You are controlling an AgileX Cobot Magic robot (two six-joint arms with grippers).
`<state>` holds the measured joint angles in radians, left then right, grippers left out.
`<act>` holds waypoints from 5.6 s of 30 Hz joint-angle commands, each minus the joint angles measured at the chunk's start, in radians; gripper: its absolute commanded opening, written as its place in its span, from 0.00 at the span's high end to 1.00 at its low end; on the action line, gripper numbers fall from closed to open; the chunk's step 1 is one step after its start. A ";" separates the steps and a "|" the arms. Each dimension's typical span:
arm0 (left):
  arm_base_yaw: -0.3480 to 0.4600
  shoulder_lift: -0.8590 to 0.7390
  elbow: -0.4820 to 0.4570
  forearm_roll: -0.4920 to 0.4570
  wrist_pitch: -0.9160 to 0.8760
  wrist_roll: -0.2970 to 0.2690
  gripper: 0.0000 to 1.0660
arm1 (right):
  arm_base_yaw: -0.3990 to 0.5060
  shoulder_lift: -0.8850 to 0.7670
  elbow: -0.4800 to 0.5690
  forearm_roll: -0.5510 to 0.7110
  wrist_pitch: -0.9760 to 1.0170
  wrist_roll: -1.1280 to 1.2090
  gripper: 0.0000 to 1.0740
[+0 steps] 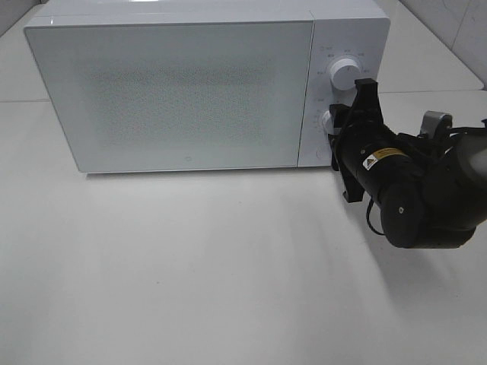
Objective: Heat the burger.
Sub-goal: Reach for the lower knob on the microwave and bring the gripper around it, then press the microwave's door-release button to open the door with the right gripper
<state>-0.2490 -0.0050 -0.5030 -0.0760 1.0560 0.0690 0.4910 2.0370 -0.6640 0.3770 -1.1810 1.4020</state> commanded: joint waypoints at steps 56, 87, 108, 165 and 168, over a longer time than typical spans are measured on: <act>0.002 -0.020 0.002 -0.004 -0.016 -0.008 1.00 | -0.006 -0.410 0.058 -0.895 0.756 -0.803 0.47; 0.002 -0.020 0.002 -0.004 -0.016 -0.008 1.00 | -0.142 -0.430 -0.359 -0.371 1.866 -1.321 0.48; 0.002 -0.020 0.002 -0.004 -0.016 -0.008 1.00 | -0.425 -0.615 -0.328 -0.261 2.120 -1.429 0.48; 0.002 -0.020 0.002 -0.005 -0.016 -0.008 1.00 | -0.421 -2.067 0.166 -0.283 2.183 -1.475 0.49; 0.002 -0.020 0.002 -0.005 -0.016 -0.008 1.00 | -0.421 -2.067 0.166 -0.283 2.183 -1.475 0.49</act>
<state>-0.2490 -0.0050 -0.5030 -0.0760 1.0560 0.0690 0.0710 -0.0030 -0.5010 0.0960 1.0120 -0.0640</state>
